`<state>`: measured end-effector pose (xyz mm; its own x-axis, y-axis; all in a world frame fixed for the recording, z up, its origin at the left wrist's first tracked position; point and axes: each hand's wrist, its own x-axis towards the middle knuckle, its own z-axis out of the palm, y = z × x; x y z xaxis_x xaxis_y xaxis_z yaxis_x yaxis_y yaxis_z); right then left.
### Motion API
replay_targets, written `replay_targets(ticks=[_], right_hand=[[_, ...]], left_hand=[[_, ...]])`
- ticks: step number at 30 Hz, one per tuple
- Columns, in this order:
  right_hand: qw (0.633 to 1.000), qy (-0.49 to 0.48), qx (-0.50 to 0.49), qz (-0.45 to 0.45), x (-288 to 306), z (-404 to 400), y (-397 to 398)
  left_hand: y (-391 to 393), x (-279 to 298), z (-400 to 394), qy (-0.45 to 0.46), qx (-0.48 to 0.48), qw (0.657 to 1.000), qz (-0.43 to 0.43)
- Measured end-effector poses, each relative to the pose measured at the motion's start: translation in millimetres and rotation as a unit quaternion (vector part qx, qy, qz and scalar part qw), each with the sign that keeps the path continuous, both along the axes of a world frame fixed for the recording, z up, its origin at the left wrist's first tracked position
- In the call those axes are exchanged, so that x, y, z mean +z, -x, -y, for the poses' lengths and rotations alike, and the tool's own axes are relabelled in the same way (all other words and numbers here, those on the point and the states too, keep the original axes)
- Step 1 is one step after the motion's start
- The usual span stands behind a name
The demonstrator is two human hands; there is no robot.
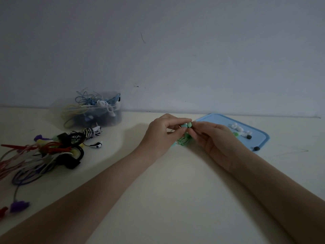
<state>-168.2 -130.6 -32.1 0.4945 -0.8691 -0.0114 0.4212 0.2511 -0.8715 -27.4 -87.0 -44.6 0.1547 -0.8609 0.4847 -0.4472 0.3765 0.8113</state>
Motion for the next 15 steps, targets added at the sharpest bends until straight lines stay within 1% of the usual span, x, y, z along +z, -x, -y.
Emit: replay_targets(ticks=[4,7,11,15], right_hand=[[1.000,0.010,-0.016,0.004,-0.9,-1.1,-0.5],[0.999,0.029,-0.029,-0.013,0.0,-3.7,-1.1],[0.998,0.030,-0.037,-0.036,0.1,-4.3,-1.8],[0.997,0.032,-0.046,-0.060,0.2,-3.7,-1.2]], left_hand=[[-0.2,-0.7,-0.5,-0.008,-0.005,1.000,-0.004],[-0.8,-0.9,-0.3,-0.004,-0.009,1.000,-0.002],[-0.4,-2.2,0.2,0.008,-0.001,1.000,0.025],[2.4,-1.2,-2.2,0.027,-0.006,0.999,0.031]])
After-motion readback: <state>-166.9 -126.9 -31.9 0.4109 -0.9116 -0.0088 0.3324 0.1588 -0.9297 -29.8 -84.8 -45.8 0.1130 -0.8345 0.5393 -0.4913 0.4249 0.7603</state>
